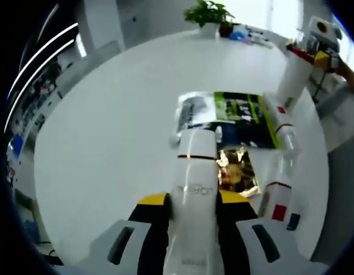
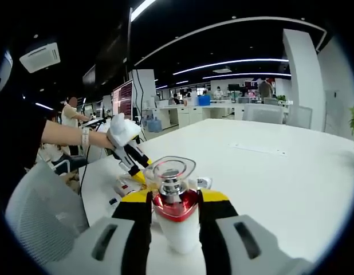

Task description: Arrange the skincare products in the storage area until every visible bottle or jar stands upright without overlapping.

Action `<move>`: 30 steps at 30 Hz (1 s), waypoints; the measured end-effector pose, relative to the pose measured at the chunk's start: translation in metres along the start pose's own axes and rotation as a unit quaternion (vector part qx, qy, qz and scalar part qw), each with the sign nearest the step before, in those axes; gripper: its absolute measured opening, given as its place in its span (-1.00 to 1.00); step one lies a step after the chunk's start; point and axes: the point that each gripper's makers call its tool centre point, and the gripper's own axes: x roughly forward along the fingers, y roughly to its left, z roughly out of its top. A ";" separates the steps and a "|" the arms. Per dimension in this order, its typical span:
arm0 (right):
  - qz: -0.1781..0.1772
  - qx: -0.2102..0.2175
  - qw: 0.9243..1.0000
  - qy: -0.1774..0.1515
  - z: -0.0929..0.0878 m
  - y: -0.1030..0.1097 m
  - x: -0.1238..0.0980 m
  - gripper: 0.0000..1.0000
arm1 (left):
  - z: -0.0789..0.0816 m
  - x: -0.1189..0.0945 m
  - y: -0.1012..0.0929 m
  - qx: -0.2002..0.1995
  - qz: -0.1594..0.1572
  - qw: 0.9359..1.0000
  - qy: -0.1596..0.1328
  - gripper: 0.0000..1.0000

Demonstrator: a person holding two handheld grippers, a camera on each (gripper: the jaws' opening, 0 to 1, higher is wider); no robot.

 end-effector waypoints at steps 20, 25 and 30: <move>-0.002 -0.006 1.000 0.009 -0.003 -0.002 0.001 -0.36 | 0.011 -0.010 -0.002 -0.037 0.037 0.998 -0.045 -0.61; -0.003 -0.006 1.000 0.010 -0.004 -0.004 0.001 -0.36 | 0.025 -0.023 0.001 -0.045 0.050 0.995 -0.070 -0.61; -0.004 -0.006 1.000 0.021 -0.008 -0.005 0.001 -0.35 | 0.039 -0.036 0.000 -0.050 0.062 0.992 -0.097 -0.60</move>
